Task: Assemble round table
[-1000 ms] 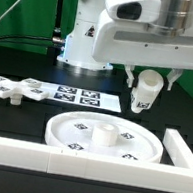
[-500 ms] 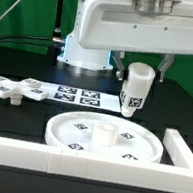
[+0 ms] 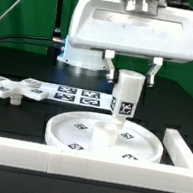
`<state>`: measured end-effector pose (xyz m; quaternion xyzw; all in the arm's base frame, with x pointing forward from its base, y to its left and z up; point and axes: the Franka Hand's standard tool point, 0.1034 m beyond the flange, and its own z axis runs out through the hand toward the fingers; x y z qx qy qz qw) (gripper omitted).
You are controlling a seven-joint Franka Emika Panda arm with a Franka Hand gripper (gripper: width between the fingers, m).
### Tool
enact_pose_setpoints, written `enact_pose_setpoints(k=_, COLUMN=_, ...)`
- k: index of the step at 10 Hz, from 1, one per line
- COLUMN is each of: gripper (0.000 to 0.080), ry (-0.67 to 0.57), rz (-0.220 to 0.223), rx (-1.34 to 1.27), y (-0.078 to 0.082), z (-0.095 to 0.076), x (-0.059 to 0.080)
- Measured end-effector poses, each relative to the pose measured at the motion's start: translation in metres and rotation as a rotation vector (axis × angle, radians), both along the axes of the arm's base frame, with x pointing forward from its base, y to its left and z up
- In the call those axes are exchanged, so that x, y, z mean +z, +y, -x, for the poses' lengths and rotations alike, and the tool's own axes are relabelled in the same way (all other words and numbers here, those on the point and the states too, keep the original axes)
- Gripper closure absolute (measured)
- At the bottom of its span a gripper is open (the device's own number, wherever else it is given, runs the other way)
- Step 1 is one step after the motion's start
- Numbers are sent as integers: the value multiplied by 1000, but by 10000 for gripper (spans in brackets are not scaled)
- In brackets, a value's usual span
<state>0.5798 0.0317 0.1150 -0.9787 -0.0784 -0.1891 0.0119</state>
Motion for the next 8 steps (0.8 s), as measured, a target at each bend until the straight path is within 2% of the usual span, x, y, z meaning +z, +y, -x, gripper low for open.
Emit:
enact_pose_setpoints(k=2, gripper=390, ry=3, rz=9, rx=7, y=-6, z=9, x=4)
enact_pose_setpoints(k=5, gripper=390, ry=5, rz=9, rx=9, y=-6, z=9, x=2)
enact_pose_setpoints(k=8, gripper=390, ry=9, rz=13, rx=10, y=-7, z=19, x=-11)
